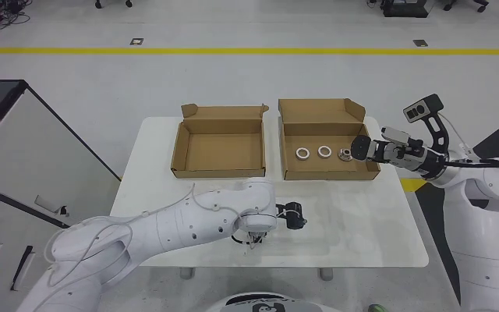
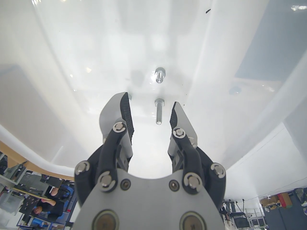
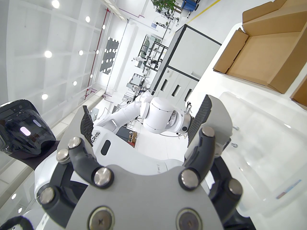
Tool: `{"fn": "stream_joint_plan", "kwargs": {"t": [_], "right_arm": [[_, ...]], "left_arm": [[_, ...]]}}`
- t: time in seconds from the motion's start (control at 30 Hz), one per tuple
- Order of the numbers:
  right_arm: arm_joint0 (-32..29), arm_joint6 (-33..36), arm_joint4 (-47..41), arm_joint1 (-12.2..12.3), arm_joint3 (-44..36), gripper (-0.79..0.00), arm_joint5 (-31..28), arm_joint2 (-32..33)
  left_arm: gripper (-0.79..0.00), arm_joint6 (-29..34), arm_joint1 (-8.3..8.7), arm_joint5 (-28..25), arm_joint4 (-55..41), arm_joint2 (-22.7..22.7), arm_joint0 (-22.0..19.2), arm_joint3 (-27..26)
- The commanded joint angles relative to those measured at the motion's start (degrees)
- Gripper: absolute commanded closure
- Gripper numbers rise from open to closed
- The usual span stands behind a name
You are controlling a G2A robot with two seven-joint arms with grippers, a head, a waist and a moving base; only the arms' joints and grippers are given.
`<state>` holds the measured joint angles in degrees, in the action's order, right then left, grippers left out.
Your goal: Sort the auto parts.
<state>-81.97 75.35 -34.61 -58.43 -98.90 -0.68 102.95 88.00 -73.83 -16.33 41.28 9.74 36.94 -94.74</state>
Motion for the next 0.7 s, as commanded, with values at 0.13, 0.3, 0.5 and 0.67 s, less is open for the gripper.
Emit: {"fn": "stream_joint_plan", "kwargs": {"t": [0.13,0.3,0.5,0.67], "right_arm": [[0.0,0.0,0.0,0.0,0.0,-0.785,0.0,0.0],[0.0,0.0,0.0,0.0,0.0,-0.785,0.0,0.0],[0.0,0.0,0.0,0.0,0.0,-0.785,0.0,0.0],[0.0,0.0,0.0,0.0,0.0,-0.785,0.0,0.0]], "left_arm": [[-0.385,0.0,-0.98,0.0,0.28,0.0,-0.1,0.62],[-0.382,0.0,-1.78,0.0,0.82,0.0,0.01,2.11],[-0.382,0.0,-2.67,0.0,1.25,0.0,-0.02,3.68],[-0.388,0.0,-3.2,-0.01,0.79,0.0,0.12,3.7]]}}
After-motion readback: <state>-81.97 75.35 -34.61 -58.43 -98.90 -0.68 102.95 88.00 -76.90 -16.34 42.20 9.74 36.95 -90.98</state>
